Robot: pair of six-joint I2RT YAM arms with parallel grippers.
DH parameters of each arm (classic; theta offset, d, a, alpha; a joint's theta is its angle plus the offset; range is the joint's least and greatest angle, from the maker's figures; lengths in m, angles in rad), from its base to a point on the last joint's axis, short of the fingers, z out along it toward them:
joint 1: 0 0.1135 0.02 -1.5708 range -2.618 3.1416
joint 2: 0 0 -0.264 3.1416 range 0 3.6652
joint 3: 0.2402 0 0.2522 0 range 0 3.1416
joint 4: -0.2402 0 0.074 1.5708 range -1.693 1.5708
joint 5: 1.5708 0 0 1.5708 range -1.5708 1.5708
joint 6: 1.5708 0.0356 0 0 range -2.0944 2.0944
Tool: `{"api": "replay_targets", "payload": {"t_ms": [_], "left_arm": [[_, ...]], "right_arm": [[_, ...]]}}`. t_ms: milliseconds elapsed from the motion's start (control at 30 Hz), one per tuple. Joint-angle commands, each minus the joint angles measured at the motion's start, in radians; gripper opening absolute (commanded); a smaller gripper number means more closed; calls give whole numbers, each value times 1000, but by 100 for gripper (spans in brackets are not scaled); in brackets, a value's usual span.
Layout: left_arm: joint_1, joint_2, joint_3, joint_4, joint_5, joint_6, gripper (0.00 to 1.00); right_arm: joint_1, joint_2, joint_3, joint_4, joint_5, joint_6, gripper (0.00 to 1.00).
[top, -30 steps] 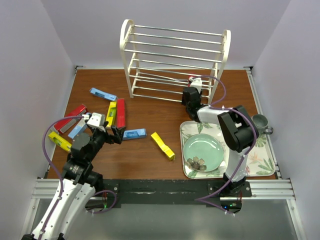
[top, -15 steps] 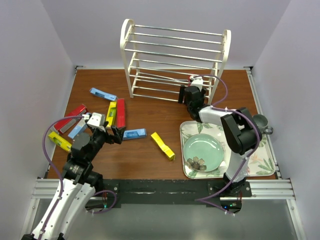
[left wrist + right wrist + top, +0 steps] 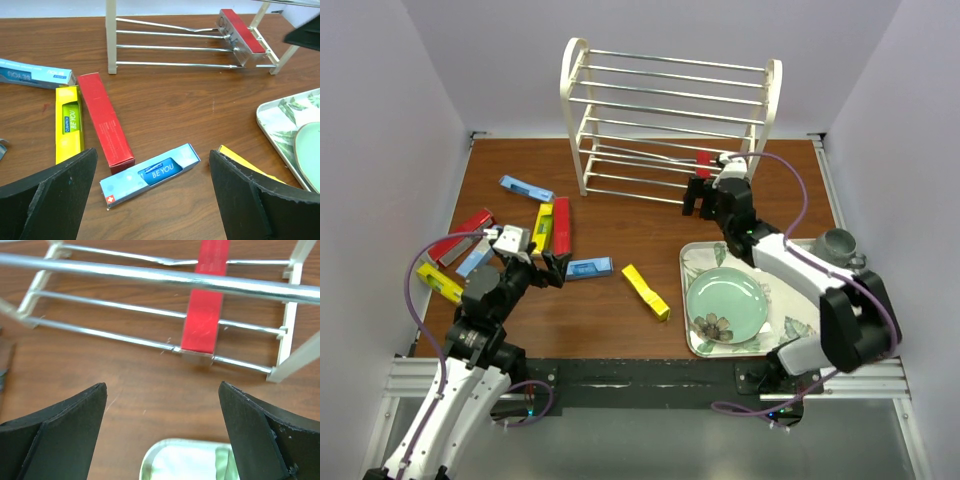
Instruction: Place and organize the toothpastes onto the shelf
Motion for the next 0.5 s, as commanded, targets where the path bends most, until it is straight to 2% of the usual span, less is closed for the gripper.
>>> {"api": "replay_targets", "payload": {"t_ms": [0, 167, 333, 467], "left_arm": [[-5, 41, 15, 8, -62, -56, 100], [-5, 150, 15, 17, -148, -225, 99], [-5, 409, 74, 57, -159, -360, 98], [-5, 604, 147, 43, -223, -370, 98]], "right_arm": [[-2, -185, -34, -150, -125, 8, 98], [-2, -343, -100, -251, -233, 80, 98], [-4, -446, -152, -316, -253, 89, 98], [-2, -477, -155, -357, -299, 52, 98]]}}
